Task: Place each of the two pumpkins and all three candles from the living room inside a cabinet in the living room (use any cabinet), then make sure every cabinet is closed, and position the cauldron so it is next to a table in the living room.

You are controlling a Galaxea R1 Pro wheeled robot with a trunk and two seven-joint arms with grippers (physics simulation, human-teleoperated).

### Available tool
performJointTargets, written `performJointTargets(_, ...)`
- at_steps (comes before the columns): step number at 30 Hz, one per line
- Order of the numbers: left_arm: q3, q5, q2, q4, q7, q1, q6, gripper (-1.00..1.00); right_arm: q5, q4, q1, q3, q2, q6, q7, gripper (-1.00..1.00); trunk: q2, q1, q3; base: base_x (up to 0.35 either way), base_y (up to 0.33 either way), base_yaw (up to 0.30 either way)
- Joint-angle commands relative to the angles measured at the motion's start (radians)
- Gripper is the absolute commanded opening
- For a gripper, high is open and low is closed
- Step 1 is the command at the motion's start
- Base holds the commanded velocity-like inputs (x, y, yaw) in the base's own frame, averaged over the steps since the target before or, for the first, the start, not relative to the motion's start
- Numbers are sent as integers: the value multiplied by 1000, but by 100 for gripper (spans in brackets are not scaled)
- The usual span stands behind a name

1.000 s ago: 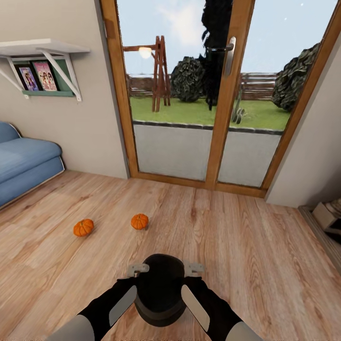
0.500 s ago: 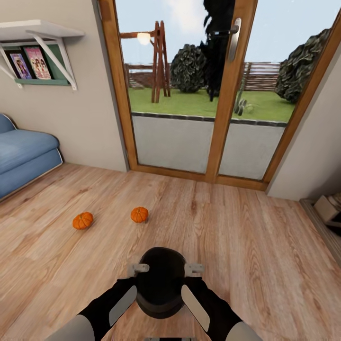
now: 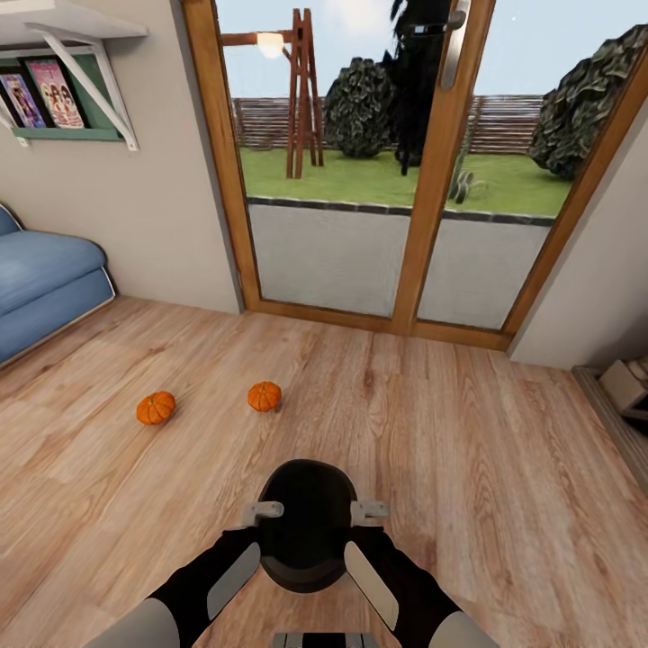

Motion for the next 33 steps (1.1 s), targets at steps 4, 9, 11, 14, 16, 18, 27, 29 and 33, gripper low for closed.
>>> performJointTargets(4,-5,9,1,-2,9,-1,2,100,-9,-1,-1,4,-1,2,-9,100,0,0,-1,0,0,0)
performJointTargets(9,-5,9,1,-2,9,-1,2,100,-9,-1,-1,4,-1,2,-10,100,0,0,-1,0,0,0)
performJointTargets(11,-5,9,1,-2,9,-1,2,100,-9,-1,-1,4,-1,2,-9,100,0,0,-1,0,0,0)
performJointTargets(14,-5,9,1,-2,9,-1,2,100,-11,0,-1,4,-1,-3,-9,100,0,0,-1,0,0,0)
performJointTargets(16,-5,9,1,-2,9,-1,2,100,-12,1,-1,3,-2,-19,-8,100,0,0,-1,0,0,0)
performJointTargets(18,-5,9,1,-2,9,-1,2,100,-11,10,-1,3,-2,-33,-8,100,0,0,-1,0,0,0)
performJointTargets(27,-5,9,1,-2,9,-1,2,100,-6,85,-4,3,-1,-80,33,100,0,0,-1,0,0,0)
performJointTargets(29,-5,9,1,-2,9,-1,1,100,-6,86,-4,3,-1,-82,36,100,0,0,-1,0,0,0)
performJointTargets(33,-5,9,1,-2,9,-1,0,100,-6,86,-4,3,-1,-82,37,100,0,0,-1,0,0,0)
